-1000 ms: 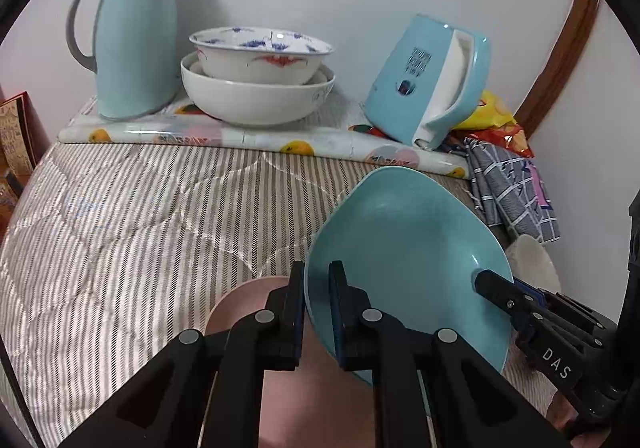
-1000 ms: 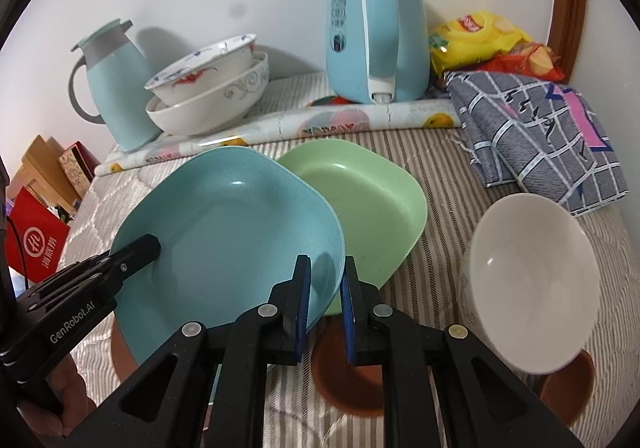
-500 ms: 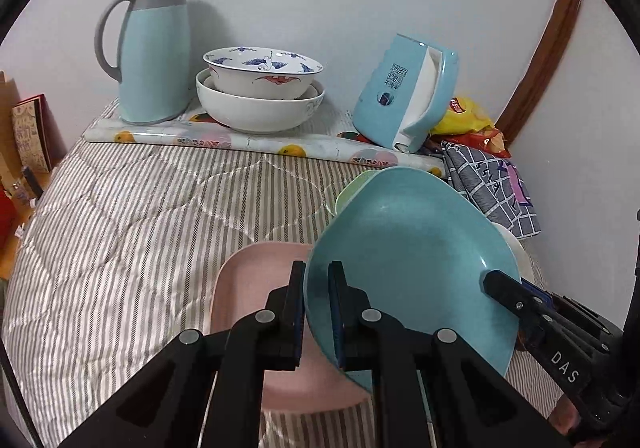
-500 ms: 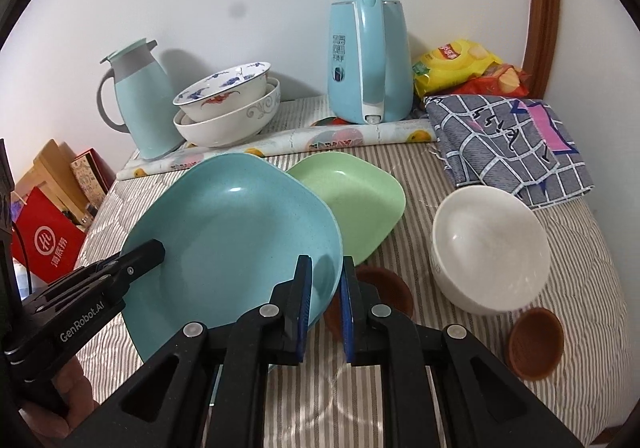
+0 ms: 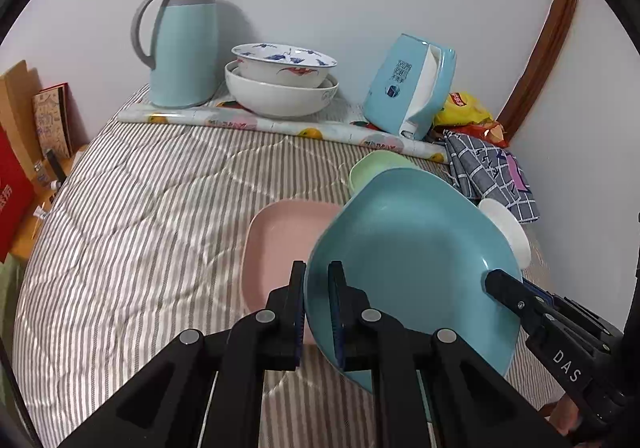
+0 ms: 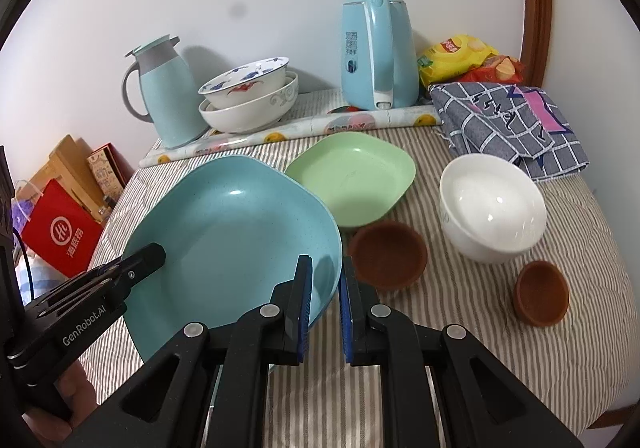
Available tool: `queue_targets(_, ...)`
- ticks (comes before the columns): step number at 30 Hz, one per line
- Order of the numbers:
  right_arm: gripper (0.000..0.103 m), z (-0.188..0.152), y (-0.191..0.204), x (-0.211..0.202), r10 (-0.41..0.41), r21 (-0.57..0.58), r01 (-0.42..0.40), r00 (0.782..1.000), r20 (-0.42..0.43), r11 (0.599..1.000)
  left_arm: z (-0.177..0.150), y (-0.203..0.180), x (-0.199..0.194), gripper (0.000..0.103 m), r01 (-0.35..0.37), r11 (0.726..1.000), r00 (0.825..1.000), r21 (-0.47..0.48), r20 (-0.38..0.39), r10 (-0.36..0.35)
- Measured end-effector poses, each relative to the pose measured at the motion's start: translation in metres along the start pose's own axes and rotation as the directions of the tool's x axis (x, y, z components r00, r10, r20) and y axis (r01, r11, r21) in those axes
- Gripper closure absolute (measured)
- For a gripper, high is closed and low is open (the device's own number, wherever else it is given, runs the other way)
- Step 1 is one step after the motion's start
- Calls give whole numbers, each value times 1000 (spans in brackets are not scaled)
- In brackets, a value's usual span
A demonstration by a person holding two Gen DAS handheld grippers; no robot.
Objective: Organize plates and bowls
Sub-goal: 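Lift the blue plate with both grippers and carry it over the pink plate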
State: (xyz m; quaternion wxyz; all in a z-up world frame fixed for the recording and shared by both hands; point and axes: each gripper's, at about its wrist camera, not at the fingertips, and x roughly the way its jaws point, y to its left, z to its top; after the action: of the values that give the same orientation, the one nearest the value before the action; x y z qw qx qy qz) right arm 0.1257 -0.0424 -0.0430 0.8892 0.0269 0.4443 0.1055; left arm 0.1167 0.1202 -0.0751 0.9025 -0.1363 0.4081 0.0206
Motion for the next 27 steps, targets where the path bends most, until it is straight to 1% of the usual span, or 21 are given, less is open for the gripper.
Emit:
queue_targets(6,90,-16,10,1,10,-10,-11,1000,-30,1000,-13,12,-7,92,-12,1000,1000,-26,-12,11)
queue_targets(13,90,-25,22,8,27,-34,-29,998,-50,999,-25,28,-4,92,-38,998,999,-57,-32,36)
queue_targets(20,90,-26,25,28,36,-40,-40,996,-86,998,-27,36,12,92,-58,996,997,-69,-63,53)
queue_targets(27,90,-17,24,45,29,-48,-34,995,-99,998,-17,35,27,92,-76,995,995,-65,-74,71)
